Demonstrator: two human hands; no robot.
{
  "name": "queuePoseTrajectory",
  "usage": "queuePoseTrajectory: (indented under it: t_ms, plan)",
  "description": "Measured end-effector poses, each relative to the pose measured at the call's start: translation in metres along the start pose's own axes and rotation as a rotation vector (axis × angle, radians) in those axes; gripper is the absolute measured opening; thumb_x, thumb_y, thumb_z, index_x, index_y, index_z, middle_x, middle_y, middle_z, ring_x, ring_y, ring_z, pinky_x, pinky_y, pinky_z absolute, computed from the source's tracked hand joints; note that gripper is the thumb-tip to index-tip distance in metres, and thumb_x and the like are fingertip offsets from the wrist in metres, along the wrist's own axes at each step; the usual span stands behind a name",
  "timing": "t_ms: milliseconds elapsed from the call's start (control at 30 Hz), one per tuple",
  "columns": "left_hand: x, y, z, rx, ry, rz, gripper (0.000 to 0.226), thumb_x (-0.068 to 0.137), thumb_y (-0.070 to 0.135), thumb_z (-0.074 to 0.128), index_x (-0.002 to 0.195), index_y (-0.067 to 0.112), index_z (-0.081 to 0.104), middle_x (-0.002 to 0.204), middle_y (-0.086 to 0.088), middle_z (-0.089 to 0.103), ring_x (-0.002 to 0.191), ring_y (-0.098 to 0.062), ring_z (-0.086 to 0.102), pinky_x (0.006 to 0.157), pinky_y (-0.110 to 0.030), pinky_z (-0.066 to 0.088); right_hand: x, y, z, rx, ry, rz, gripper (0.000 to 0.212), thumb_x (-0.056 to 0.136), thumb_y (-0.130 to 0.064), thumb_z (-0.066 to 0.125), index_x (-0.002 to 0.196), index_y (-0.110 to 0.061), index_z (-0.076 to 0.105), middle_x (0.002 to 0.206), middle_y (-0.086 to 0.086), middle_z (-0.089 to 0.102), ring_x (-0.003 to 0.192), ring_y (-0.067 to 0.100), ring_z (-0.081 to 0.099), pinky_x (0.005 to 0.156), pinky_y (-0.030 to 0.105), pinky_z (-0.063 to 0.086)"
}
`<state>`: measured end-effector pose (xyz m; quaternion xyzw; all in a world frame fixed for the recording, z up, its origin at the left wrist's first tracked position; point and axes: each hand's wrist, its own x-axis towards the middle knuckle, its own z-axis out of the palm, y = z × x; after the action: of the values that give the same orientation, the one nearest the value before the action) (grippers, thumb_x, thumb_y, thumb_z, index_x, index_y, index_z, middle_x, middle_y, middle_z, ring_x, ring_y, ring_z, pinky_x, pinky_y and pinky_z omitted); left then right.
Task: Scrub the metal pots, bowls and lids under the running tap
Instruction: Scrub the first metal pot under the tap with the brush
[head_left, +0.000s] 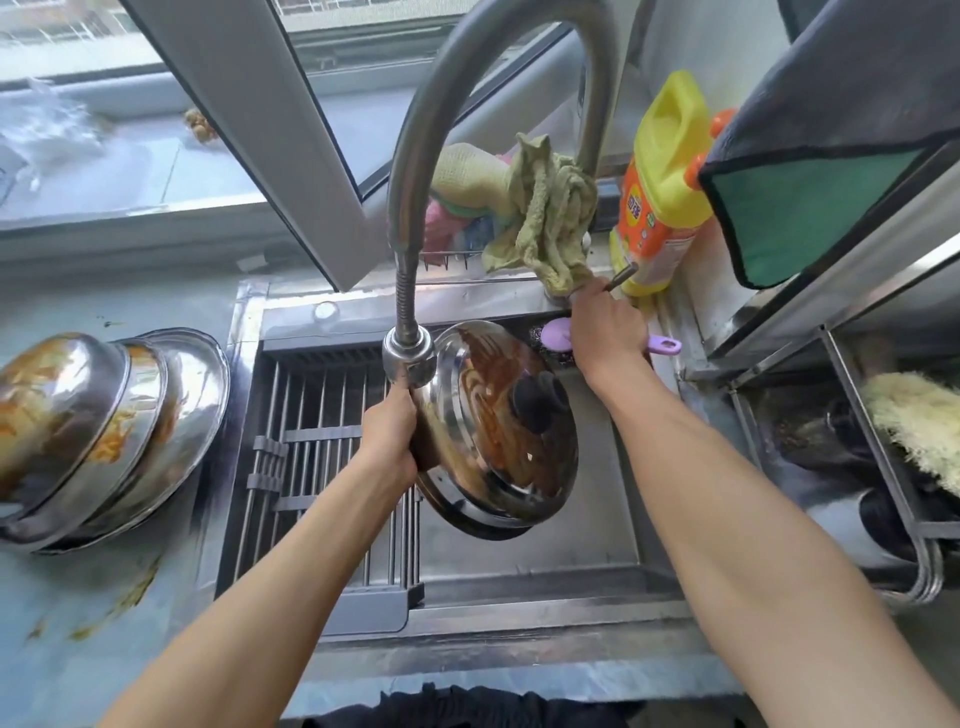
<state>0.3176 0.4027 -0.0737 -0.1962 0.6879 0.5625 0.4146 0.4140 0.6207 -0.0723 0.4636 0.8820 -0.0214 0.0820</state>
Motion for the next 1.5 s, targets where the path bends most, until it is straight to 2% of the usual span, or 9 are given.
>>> queuePoseTrajectory:
  t_ms: [233,567,833,933,1033,1133,1200,1333,1500]
  plan:
    - [-0.001,-0.002,-0.002,-0.016,-0.018,0.007,0.033,0.097,0.047,0.064,0.091,0.015,0.073,0.088,-0.008,0.08,0.083,-0.026,0.076,0.072,-0.042,0.062,0.0,0.0,0.002,-0.033,0.017,0.003,0.051,0.101,-0.005,0.044,0.145,0.013,0.026,0.115,0.017,0.068,0.102,0.033,0.068,0.07,0.036,0.046]
    - [-0.001,-0.003,-0.006,-0.036,-0.032,0.007,0.05,0.089,0.06,0.068,0.105,0.013,0.074,0.097,-0.01,0.08,0.094,-0.03,0.076,0.086,-0.053,0.061,-0.001,0.002,0.006,0.039,0.048,0.008,0.05,0.101,-0.006,0.044,0.145,0.012,0.026,0.114,0.02,0.068,0.102,0.035,0.067,0.074,0.038,0.05]
    - [0.009,-0.015,-0.023,-0.019,-0.017,0.032,0.045,0.094,0.055,0.064,0.106,0.013,0.076,0.099,-0.01,0.079,0.094,-0.029,0.077,0.091,-0.048,0.06,-0.041,0.0,0.018,0.429,0.011,0.053,0.083,0.1,-0.034,0.05,0.157,-0.016,-0.008,0.111,0.022,0.066,0.099,0.043,0.064,0.077,0.046,0.049]
    - [0.013,-0.024,-0.037,-0.029,0.019,0.01,0.042,0.096,0.051,0.064,0.111,0.013,0.074,0.098,-0.01,0.08,0.091,-0.028,0.077,0.092,-0.049,0.06,-0.069,-0.001,0.03,0.604,0.048,0.012,0.073,0.097,-0.043,0.053,0.155,-0.018,0.016,0.102,0.016,0.069,0.093,0.039,0.066,0.077,0.049,0.056]
    - [0.011,-0.032,-0.05,-0.033,0.067,-0.002,0.039,0.096,0.048,0.065,0.107,0.011,0.074,0.091,-0.009,0.08,0.083,-0.026,0.078,0.085,-0.044,0.062,-0.09,-0.007,0.033,0.774,0.055,-0.072,0.029,0.095,-0.035,0.058,0.111,-0.012,0.067,0.088,0.009,0.071,0.084,0.033,0.067,0.074,0.049,0.057]
    - [0.011,-0.039,-0.057,-0.02,0.088,-0.005,0.039,0.096,0.046,0.064,0.104,0.01,0.074,0.09,-0.009,0.079,0.081,-0.026,0.077,0.084,-0.045,0.063,-0.107,-0.022,0.019,0.819,0.012,-0.214,0.022,0.093,-0.022,0.054,0.074,-0.016,0.064,0.065,0.001,0.058,0.066,0.026,0.056,0.064,0.047,0.051]
    - [0.011,-0.042,-0.06,-0.012,0.092,-0.025,0.041,0.097,0.047,0.062,0.102,0.008,0.073,0.084,-0.007,0.076,0.075,-0.025,0.073,0.082,-0.042,0.063,-0.118,-0.037,0.007,0.714,-0.101,-0.324,0.021,0.093,-0.025,0.053,0.082,-0.017,0.069,0.069,0.001,0.061,0.071,0.028,0.058,0.068,0.043,0.054]
    - [0.012,-0.056,-0.064,0.016,0.128,-0.036,0.049,0.095,0.053,0.063,0.099,0.005,0.071,0.086,-0.01,0.077,0.081,-0.026,0.074,0.082,-0.041,0.062,-0.143,-0.071,-0.002,0.403,-0.268,-0.513,0.031,0.097,-0.027,0.046,0.121,-0.029,0.066,0.11,0.012,0.067,0.101,0.037,0.063,0.083,0.04,0.051]
    - [0.008,-0.067,-0.067,0.002,0.115,-0.024,0.049,0.097,0.055,0.058,0.095,0.008,0.074,0.076,-0.006,0.077,0.076,-0.024,0.074,0.068,-0.034,0.059,-0.11,-0.076,-0.011,0.255,-0.274,-0.352,0.035,0.092,-0.013,0.043,0.122,-0.019,0.061,0.115,0.015,0.063,0.104,0.039,0.063,0.072,0.037,0.043]
